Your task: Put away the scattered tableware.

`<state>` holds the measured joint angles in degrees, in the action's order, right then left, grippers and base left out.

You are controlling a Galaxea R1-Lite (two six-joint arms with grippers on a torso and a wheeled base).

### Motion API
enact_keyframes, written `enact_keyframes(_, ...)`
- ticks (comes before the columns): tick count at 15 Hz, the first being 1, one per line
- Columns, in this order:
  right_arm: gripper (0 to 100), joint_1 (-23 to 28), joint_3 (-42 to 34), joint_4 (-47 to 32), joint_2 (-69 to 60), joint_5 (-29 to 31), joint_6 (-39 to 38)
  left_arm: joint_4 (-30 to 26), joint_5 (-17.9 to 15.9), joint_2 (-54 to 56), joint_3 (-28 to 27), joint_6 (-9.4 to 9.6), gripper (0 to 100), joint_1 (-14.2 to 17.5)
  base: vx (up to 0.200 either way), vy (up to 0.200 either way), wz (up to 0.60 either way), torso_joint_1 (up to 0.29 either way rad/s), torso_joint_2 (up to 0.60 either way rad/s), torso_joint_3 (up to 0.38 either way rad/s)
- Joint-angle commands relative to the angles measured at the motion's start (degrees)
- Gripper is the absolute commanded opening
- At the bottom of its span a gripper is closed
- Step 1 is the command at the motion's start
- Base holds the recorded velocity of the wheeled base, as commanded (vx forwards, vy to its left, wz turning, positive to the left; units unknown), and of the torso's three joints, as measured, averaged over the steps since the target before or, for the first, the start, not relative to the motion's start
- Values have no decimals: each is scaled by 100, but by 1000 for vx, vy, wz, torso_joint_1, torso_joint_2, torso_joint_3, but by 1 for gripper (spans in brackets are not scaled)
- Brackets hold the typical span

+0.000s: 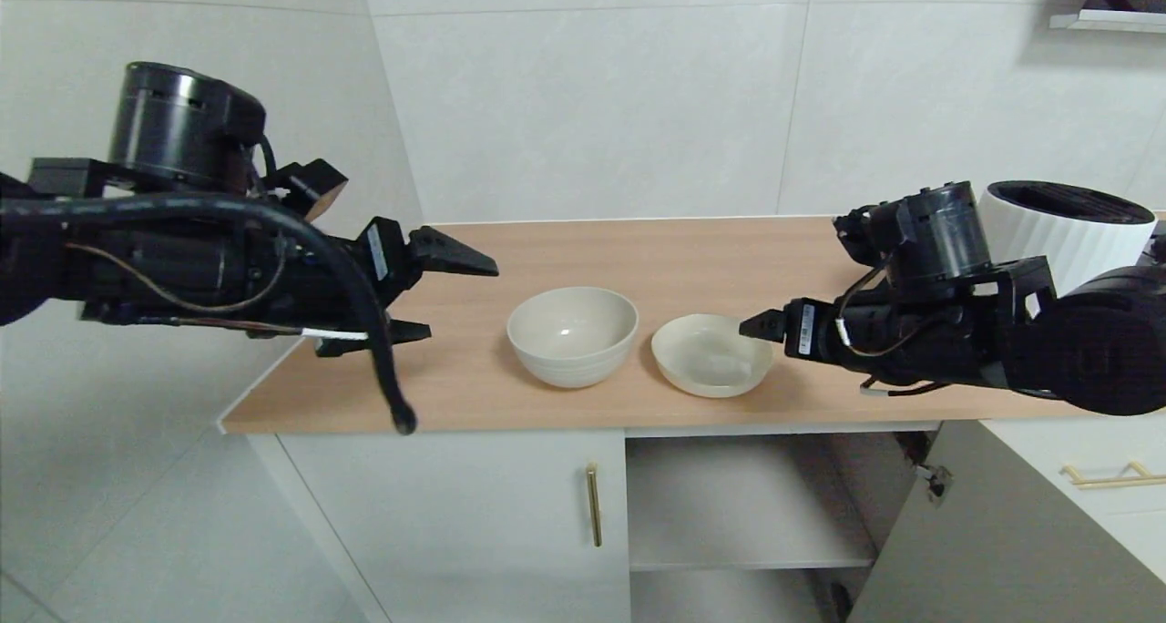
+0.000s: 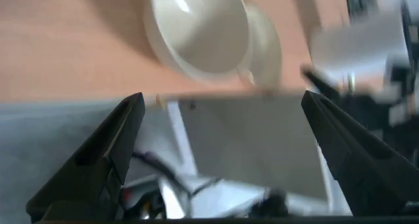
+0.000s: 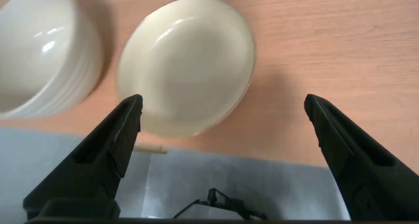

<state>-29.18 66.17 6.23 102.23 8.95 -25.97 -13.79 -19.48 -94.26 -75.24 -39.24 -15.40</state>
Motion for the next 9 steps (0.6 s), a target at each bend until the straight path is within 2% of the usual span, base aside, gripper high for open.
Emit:
enact_keyframes(1,100,-8,45,1,183,19,-14,210,428,-629,-245,-312,100,-192,0,0,0,0,0,0)
enact_keyframes(2,100,-8,45,1,157,19,-23,333,902,-849,-281,-374,100,-324,0,0,0,0,0,0)
enact_keyframes(3,100,-8,36,1,157,19,-23,342,1122,-998,-316,-374,100,-403,0,0,0,0,0,0)
enact_keyframes(9,100,-17,19,1,148,28,-31,377,1447,-1605,-518,-391,100,-455,0,0,0,0,0,0)
